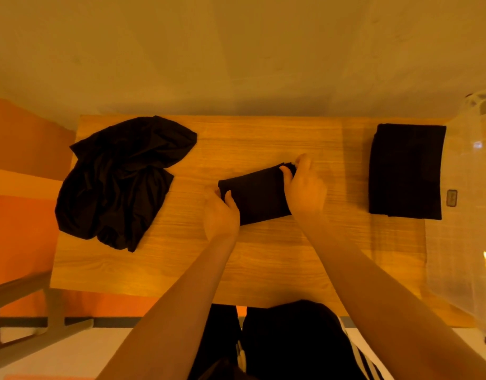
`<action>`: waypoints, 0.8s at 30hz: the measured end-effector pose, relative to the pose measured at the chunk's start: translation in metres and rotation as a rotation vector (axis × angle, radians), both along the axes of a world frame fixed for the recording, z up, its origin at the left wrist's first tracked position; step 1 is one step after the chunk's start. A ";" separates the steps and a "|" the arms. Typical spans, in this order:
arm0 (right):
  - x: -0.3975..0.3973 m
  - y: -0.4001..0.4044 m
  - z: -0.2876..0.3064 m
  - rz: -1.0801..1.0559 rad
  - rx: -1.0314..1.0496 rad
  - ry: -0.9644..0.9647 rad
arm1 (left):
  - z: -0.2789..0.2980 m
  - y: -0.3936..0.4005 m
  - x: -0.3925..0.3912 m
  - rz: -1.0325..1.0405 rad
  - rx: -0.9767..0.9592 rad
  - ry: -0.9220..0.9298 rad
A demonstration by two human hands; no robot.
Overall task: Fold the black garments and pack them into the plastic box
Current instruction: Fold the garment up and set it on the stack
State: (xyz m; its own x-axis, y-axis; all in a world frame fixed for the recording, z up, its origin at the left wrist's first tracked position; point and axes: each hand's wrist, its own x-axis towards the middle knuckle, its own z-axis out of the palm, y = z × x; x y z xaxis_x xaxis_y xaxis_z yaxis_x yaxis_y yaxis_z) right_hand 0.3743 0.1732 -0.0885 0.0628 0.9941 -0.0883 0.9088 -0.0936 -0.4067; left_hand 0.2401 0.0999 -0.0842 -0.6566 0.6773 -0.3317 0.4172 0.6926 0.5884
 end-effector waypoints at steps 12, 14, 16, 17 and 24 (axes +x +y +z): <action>0.009 -0.029 -0.016 0.571 -0.074 -0.174 | -0.016 -0.036 0.011 -0.750 -0.096 0.465; 0.016 -0.040 -0.017 0.431 -0.095 -0.190 | -0.018 -0.031 0.009 -0.741 -0.150 0.400; 0.023 -0.054 -0.017 0.288 -0.099 -0.225 | -0.019 -0.025 0.005 -0.725 -0.185 0.356; 0.027 -0.061 -0.015 0.214 -0.107 -0.248 | -0.019 -0.025 0.001 -0.717 -0.195 0.346; 0.039 -0.052 0.000 0.694 -0.029 -0.271 | -0.033 -0.041 -0.016 -0.800 -0.138 0.450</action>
